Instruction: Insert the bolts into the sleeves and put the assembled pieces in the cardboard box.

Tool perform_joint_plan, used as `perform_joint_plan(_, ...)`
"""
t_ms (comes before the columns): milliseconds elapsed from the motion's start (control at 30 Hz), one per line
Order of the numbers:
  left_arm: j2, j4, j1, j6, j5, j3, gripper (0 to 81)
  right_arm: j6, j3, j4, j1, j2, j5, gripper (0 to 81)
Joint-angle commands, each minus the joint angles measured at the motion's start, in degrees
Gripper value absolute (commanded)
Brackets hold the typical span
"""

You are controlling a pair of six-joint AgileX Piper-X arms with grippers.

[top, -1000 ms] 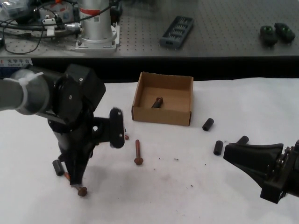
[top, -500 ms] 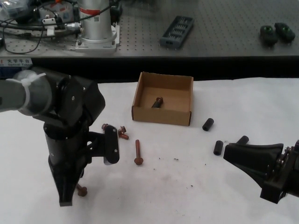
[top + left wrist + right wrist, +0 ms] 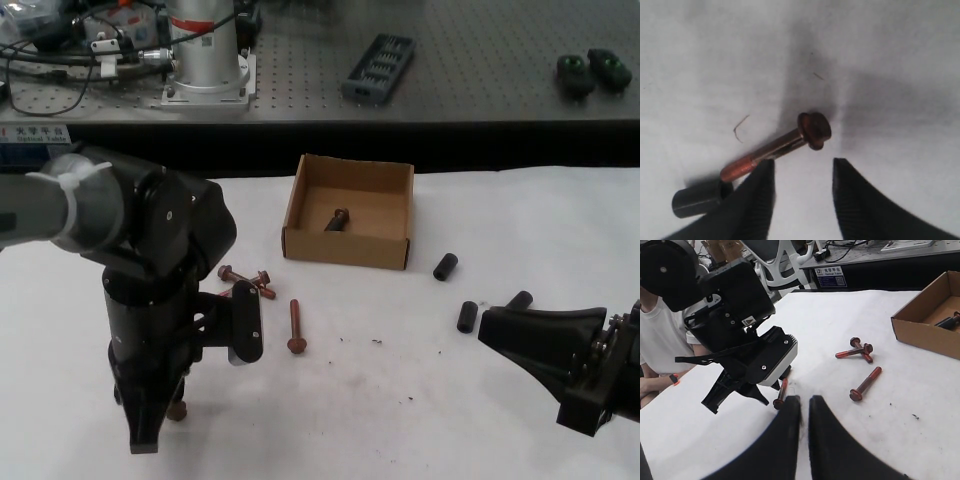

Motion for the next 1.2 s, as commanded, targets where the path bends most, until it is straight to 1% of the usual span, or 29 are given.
perform_joint_plan(0, -0.47, 0.59, -0.09, -0.44, -0.16, -0.52, 39.6, -0.54, -0.72, -0.05, 0.2, -0.46, -0.32, 7.1)
perform_joint_plan(133, -0.47, 0.44, -0.09, 1.29, -0.17, -0.52, 31.6, -0.54, -0.72, -0.05, 0.2, -0.46, -0.32, 7.1)
perform_joint_plan(200, -0.47, 0.05, -0.09, 2.13, -0.17, -0.52, 29.0, -0.54, -0.72, -0.05, 0.2, -0.46, -0.32, 7.1)
perform_joint_plan(400, -0.32, -2.93, -0.09, 2.78, 0.08, -0.34, 28.8, -0.54, -0.72, 0.44, 0.2, -0.46, -0.32, 7.1)
perform_joint_plan(533, -0.32, -5.2, -0.09, 5.14, 1.96, 1.02, 28.8, -0.54, -0.72, 0.45, 0.2, -0.46, -0.32, 7.1)
perform_joint_plan(667, -0.08, -5.99, 0.13, 6.64, 1.99, 2.06, 28.8, -0.54, -0.72, 0.45, 0.2, -0.46, -0.32, 7.1)
perform_joint_plan(800, 0.15, -5.93, 0.31, 6.76, 2.22, 2.23, 28.8, -0.54, -0.72, 0.45, 0.2, -0.46, -0.32, 7.1)
perform_joint_plan(967, 0.15, -6.17, 0.31, 6.76, 4.86, 2.23, 28.8, -0.54, -0.72, 0.45, 0.2, -0.46, -0.32, 7.1)
perform_joint_plan(1167, 0.42, -7.55, 0.62, 7.05, 4.88, 2.58, 28.8, -0.54, -0.72, 0.43, 0.2, -0.46, -1.63, 7.1)
